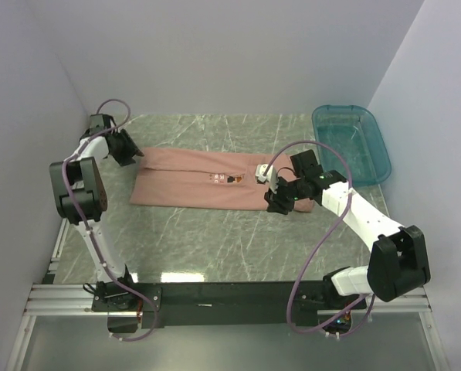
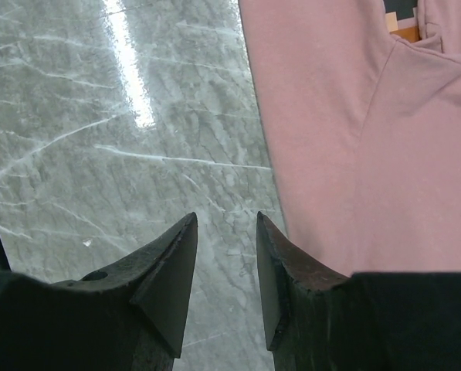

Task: Fold and stack the t-shirts

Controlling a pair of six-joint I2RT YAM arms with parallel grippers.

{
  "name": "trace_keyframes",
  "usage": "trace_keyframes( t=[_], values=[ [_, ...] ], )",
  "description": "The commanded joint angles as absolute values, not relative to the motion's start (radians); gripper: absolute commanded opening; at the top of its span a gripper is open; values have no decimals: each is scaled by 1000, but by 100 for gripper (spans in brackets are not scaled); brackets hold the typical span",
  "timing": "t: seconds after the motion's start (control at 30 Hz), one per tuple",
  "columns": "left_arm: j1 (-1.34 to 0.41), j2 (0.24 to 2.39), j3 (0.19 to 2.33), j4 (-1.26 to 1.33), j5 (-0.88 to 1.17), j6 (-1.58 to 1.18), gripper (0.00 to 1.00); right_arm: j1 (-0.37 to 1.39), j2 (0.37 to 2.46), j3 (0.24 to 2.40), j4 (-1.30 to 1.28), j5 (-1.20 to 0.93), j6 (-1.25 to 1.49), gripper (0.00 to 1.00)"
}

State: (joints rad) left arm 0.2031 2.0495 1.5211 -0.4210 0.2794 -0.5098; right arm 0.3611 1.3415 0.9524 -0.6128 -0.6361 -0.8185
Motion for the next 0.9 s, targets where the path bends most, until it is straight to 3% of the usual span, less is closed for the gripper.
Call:
trace_keyframes(
  t=[0.0,0.37,0.67,0.87],
  values=[
    [183,2112,1656,-500,213,-473,51,354,1350,959,-591,-649,-808,43],
    [153,2325,1881,-681,193,-416,43,296,1321,965,-606,-704,-811,43],
    [133,2422,2020,-736,180,-422,3,284,1316,982,-614,-718,-807,43],
    [164,2480,2184,-765,45,-469,0,275,1316,986,-621,-726,-801,43]
  ],
)
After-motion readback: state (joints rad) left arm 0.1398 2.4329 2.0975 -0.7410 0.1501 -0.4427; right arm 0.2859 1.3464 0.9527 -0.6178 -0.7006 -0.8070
